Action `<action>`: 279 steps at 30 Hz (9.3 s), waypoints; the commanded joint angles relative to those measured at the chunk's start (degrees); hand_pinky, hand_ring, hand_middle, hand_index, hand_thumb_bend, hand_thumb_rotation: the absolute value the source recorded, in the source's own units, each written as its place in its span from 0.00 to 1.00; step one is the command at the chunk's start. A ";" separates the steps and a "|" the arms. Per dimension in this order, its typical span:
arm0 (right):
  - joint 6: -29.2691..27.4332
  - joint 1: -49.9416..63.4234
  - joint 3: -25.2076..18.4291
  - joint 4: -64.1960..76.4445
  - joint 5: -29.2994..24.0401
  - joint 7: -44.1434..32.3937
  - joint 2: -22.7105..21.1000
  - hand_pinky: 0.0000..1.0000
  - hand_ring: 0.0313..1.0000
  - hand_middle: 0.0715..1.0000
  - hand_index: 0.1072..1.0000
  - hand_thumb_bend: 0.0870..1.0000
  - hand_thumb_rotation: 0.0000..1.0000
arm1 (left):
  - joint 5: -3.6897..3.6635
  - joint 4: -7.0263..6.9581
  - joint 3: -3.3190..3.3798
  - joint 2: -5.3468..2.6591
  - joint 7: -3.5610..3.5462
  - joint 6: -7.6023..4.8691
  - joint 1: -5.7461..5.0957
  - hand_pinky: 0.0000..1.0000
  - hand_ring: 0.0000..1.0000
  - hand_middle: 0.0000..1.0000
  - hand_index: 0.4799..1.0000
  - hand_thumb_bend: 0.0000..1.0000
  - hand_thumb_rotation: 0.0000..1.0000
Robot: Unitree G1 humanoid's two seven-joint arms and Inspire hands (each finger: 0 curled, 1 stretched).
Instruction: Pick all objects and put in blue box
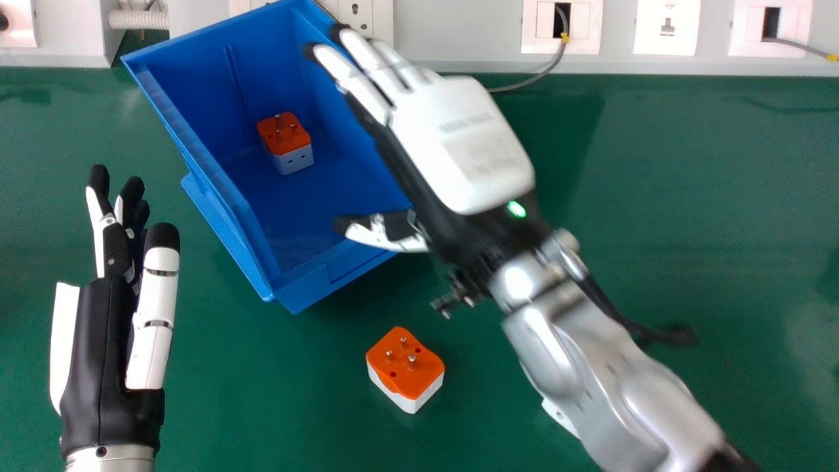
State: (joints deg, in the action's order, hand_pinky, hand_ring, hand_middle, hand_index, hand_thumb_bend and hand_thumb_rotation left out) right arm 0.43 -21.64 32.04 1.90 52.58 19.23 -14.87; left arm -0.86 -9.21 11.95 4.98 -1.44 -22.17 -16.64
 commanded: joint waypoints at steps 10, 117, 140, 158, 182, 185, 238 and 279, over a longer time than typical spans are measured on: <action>-4.52 23.56 -9.16 15.93 0.82 4.64 -5.73 0.78 0.93 0.96 0.93 0.34 0.47 | 2.26 -0.03 -0.72 -0.67 1.74 -1.68 -0.43 1.00 1.00 0.99 0.97 0.36 0.92; 8.72 27.57 -11.49 -14.42 -10.04 -0.82 -0.73 0.13 0.17 0.24 0.41 0.44 0.14 | -2.68 -4.87 1.88 1.84 -2.29 2.82 -0.24 1.00 1.00 1.00 0.96 0.34 0.84; 8.87 34.25 -15.60 9.42 -11.14 -4.73 -1.09 0.10 0.12 0.17 0.42 0.44 0.14 | -2.31 -5.01 1.45 1.47 -2.10 3.51 0.18 1.00 1.00 1.00 0.98 0.35 0.80; 6.69 36.40 -17.86 27.28 -10.54 -12.04 -1.24 0.06 0.05 0.07 0.41 0.44 0.13 | -0.72 -5.45 1.12 1.06 -1.17 3.46 0.04 1.00 1.00 0.99 0.96 0.38 0.84; 1.16 -5.59 -7.80 -1.24 -8.61 -17.38 9.91 0.12 0.15 0.23 0.41 0.44 0.14 | -1.09 -6.26 1.02 0.99 -0.92 3.12 -1.00 1.00 1.00 1.00 0.97 0.36 0.87; 0.29 -12.61 -6.51 -9.09 -7.46 -14.96 11.65 0.17 0.23 0.31 0.41 0.44 0.14 | -0.67 -6.39 1.24 1.26 -0.89 3.35 -1.32 1.00 1.00 1.00 0.98 0.37 0.87; -2.44 -52.14 2.39 -69.98 -9.94 -4.58 24.75 0.74 0.92 0.98 0.96 0.40 0.35 | 0.12 -9.82 -1.43 -1.86 1.27 4.84 -2.14 1.00 1.00 1.00 0.98 0.39 0.85; -11.14 24.85 -1.59 9.03 -1.06 3.15 -3.35 0.60 0.74 0.78 0.75 0.46 0.42 | 2.61 -4.88 -2.32 -2.68 3.25 -1.86 -2.54 1.00 1.00 1.00 1.00 0.25 0.89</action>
State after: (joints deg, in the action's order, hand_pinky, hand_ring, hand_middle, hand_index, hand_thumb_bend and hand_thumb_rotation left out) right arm -9.48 3.07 31.07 10.76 50.61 21.44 -18.31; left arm 2.09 -13.90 9.40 2.17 1.61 -22.32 -19.61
